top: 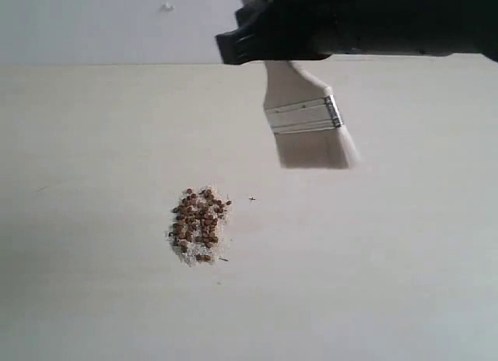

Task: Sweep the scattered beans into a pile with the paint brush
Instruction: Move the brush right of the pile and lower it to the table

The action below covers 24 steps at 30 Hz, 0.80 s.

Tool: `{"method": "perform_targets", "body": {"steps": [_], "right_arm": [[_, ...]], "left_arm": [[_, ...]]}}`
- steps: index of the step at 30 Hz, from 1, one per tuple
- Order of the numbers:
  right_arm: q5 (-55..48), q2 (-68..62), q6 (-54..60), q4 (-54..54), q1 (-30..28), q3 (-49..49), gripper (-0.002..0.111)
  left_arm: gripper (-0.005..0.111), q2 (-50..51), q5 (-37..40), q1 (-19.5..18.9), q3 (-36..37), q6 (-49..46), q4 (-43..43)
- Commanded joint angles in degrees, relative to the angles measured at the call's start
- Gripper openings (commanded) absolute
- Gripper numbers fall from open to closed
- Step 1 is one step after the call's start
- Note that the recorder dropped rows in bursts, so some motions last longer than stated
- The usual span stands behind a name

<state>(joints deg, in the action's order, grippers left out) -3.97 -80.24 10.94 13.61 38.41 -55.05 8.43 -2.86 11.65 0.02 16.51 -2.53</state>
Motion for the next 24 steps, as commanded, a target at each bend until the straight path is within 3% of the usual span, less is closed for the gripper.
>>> {"method": "perform_targets", "body": {"steps": [1, 10, 24], "right_arm": [[-4.2, -4.4, -9.8, -0.5, -7.2, -0.2, 0.000], [-12.9, -18.3, -18.4, -0.1, -12.4, -0.2, 0.000], [-17.3, -23.7, -18.6, 7.1, -12.6, -4.1, 0.000]], "left_arm": [[0.000, -0.4, 0.1, 0.3, 0.0, 0.2, 0.2], [0.000, -0.4, 0.1, 0.3, 0.0, 0.2, 0.2], [0.000, -0.4, 0.1, 0.3, 0.0, 0.2, 0.2]]}}
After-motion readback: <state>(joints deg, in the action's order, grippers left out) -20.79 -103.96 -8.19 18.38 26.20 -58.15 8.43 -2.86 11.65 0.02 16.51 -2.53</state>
